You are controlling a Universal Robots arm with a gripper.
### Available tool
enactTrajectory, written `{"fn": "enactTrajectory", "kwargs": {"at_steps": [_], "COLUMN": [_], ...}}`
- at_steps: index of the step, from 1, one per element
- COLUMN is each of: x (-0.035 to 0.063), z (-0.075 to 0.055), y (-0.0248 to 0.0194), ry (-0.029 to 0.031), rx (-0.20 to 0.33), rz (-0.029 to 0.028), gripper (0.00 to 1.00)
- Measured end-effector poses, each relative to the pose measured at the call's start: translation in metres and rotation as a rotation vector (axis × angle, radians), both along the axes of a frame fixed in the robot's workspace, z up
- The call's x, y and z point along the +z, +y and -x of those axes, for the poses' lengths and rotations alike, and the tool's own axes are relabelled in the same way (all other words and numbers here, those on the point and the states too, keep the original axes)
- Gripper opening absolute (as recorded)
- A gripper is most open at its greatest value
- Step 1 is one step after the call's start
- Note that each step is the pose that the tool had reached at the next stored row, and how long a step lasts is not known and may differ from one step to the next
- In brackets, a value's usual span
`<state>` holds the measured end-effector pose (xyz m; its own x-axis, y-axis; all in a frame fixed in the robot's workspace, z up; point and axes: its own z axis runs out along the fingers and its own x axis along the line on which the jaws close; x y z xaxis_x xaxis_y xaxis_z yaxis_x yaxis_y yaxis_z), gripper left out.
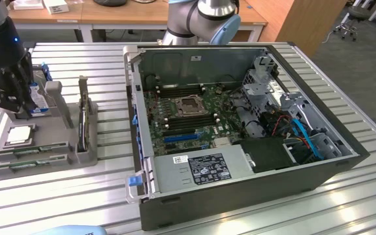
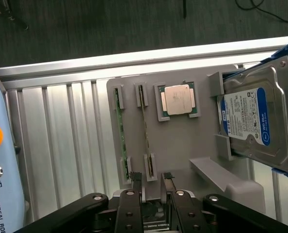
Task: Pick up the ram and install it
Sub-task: 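Pick up the ram and move it above insertion slot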
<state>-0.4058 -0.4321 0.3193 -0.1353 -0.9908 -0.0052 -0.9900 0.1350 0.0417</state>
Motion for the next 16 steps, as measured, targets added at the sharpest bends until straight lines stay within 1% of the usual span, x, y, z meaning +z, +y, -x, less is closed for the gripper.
{"fn": "enactTrajectory", "kwargs": {"at_steps": [16], "x": [-0.0143], "z": [0.0], "y": [0.0], "ry": [0.0001], "rx": [0.0], "rz": [0.0001], "gripper": [0.29]}}
